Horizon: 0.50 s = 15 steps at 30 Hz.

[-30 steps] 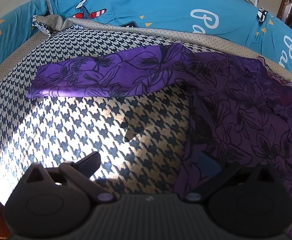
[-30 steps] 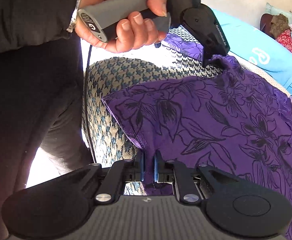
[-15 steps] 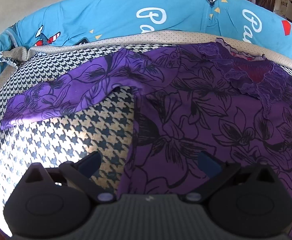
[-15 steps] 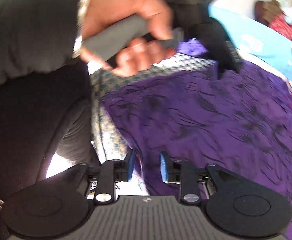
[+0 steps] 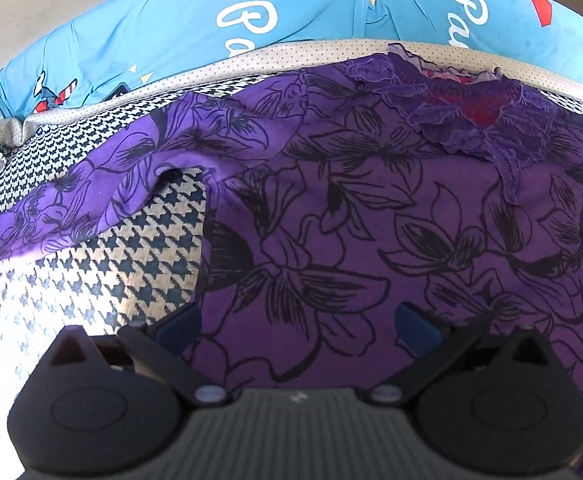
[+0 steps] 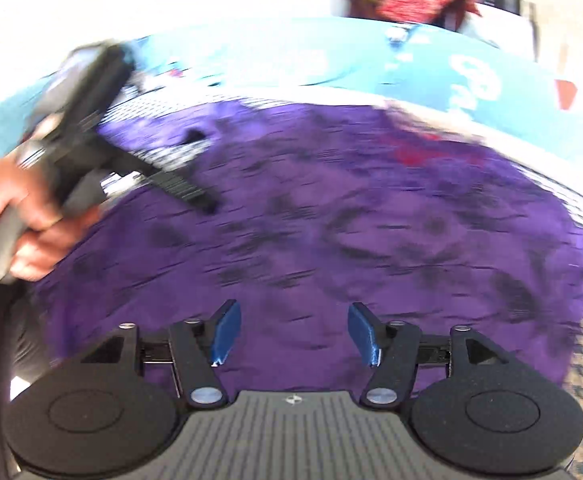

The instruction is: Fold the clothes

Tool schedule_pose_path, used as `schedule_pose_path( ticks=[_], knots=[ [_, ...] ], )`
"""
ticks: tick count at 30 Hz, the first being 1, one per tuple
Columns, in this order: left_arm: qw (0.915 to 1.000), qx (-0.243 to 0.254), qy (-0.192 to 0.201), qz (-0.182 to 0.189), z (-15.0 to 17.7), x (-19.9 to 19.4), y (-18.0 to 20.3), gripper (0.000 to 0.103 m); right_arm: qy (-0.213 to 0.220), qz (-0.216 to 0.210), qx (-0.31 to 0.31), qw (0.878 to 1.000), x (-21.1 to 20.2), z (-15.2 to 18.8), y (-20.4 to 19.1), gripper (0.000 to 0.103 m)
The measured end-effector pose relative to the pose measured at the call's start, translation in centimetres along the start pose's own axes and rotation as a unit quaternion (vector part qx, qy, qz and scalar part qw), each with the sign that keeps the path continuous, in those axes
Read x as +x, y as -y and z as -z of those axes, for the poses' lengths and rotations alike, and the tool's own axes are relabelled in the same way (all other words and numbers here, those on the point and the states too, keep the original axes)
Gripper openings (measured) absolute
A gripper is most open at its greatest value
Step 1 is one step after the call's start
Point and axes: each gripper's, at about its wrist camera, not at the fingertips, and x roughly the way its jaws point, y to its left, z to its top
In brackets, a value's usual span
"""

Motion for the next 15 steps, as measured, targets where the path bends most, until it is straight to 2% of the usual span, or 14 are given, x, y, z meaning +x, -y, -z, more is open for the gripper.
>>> schedule_pose_path(
  ticks=[6, 10, 15],
  knots=[
    [0.9999, -0.012, -0.001, 0.009, -0.5, 0.7, 0.5, 0.103, 0.037, 0.058, 0.096, 0.993, -0.6, -1.4, 7.6, 0.060],
    [0.9998, -0.015, 0.000, 0.009, -0.7, 1.3, 0.9, 0.103, 0.081, 0.092, 0.152, 0.981, -1.1, -2.5, 12.3, 0.060],
    [0.9998, -0.008, 0.003, 0.016, -1.0, 1.8, 2.0, 0.103, 0.112, 0.140, 0.204, 0.962, -0.3, -3.8, 17.8, 0.060]
  ],
)
